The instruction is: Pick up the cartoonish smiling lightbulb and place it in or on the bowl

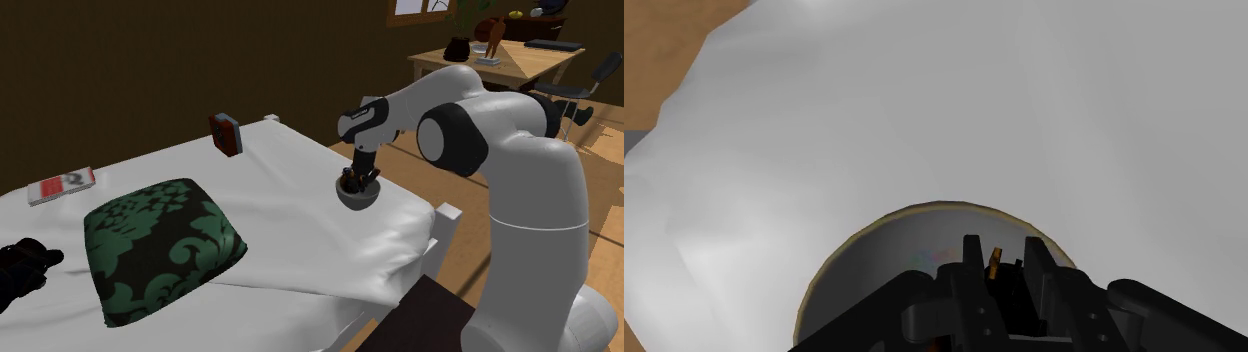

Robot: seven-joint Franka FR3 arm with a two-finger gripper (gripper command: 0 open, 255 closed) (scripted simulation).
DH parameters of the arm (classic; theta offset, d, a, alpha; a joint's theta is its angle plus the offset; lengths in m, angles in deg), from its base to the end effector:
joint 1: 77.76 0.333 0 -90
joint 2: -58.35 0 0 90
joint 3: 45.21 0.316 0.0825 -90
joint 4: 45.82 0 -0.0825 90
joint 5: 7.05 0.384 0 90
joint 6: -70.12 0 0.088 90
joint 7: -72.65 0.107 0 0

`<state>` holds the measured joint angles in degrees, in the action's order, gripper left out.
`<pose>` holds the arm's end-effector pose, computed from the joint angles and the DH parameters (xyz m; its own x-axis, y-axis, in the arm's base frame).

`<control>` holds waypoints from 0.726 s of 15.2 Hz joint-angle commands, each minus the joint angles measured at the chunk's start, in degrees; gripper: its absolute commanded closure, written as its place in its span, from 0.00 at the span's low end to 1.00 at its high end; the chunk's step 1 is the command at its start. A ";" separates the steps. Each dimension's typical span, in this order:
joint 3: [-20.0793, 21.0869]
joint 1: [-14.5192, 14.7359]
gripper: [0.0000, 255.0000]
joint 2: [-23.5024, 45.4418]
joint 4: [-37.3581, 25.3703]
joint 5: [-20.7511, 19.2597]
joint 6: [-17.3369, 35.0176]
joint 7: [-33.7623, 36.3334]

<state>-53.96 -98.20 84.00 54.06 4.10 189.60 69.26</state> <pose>0.5747 -0.3005 0.3136 0.8546 -0.5102 -0.0963 -0.5183 -0.8495 -0.0988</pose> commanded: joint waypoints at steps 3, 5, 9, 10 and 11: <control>0.04 -0.02 1.00 0.31 0.34 0.11 0.71 -0.13; 0.04 -0.02 1.00 0.31 0.34 0.11 0.71 -0.13; 0.04 -0.02 0.00 0.30 0.35 0.11 0.71 -0.14; 0.04 -0.02 0.00 0.30 0.35 0.11 0.71 -0.13; 0.04 -0.02 0.00 0.30 0.35 0.11 0.71 -0.13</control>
<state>-53.92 -98.22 84.30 54.41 4.21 190.31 69.13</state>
